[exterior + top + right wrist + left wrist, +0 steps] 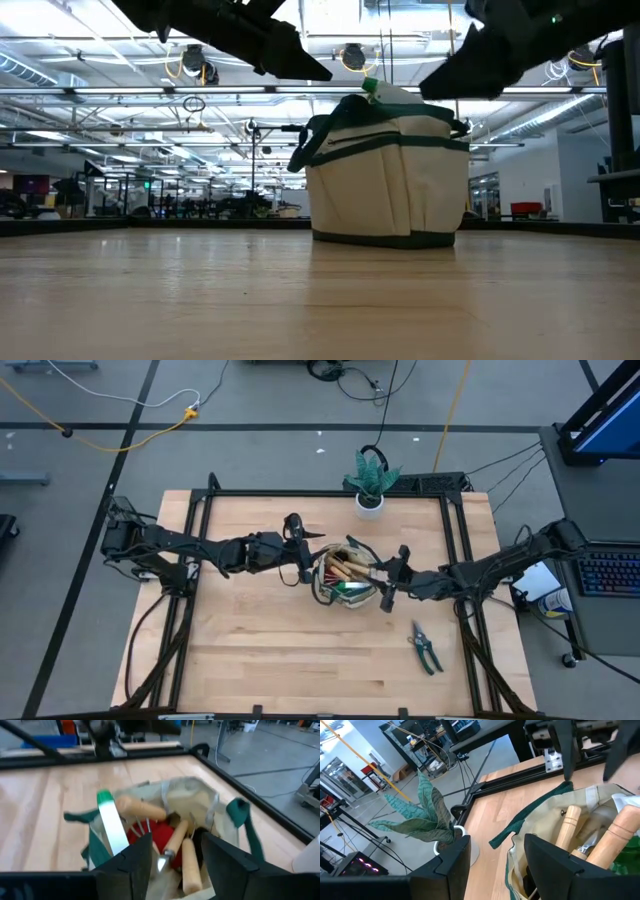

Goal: Pick & Place Garden tools in Gardening bag
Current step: Put the green shear scissors into the gardening bag

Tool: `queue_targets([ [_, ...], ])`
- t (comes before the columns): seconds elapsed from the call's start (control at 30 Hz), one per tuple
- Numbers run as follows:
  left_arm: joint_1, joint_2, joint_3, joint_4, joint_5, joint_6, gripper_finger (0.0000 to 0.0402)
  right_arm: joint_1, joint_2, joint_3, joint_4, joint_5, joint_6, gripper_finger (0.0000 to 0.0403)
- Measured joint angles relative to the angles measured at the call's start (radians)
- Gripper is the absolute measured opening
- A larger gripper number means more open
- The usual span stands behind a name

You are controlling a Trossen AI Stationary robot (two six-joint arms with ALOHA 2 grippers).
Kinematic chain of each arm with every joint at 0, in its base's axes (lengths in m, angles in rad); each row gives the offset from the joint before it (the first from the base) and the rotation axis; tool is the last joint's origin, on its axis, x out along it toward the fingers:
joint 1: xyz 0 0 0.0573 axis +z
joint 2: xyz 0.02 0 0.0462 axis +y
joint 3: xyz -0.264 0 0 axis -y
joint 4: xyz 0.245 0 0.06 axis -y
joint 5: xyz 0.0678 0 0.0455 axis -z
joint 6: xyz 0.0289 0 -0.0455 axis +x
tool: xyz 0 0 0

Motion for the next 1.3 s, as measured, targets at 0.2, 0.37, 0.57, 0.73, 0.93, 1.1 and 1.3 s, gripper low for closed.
queue_targets([
  [0.2, 0.0, 0.0, 0.0, 0.0, 0.0, 0.0, 0.0189, 0.017, -0.081, 0.0, -0.001, -0.001, 0.0, 0.0164],
  [0.37, 0.0, 0.0, 0.0, 0.0, 0.0, 0.0, 0.0189, 0.054, -0.121, 0.0, -0.014, -0.08, 0.004, 0.0165],
  [0.57, 0.0, 0.0, 0.0, -0.001, 0.0, 0.0, 0.0189, 0.09, -0.138, 0.0, -0.033, -0.246, 0.111, 0.0165],
  [0.73, 0.0, 0.0, 0.0, -0.006, 0.0, 0.0, 0.0189, 0.115, -0.138, 0.0, -0.148, -0.339, 0.259, 0.0164],
  [0.93, 0.0, 0.0, 0.0, -0.006, 0.0, -0.002, 0.0189, 0.121, -0.138, 0.0, -0.301, -0.439, 0.466, 0.0163],
  [1.1, 0.0, 0.0, 0.0, -0.006, 0.0, -0.002, 0.0189, 0.121, -0.138, 0.0, -0.391, -0.475, 0.548, 0.0163],
  [1.3, 0.003, 0.0, 0.0, -0.006, 0.0, -0.002, 0.0189, 0.127, -0.136, 0.0, -0.428, -0.549, 0.616, 0.0163],
])
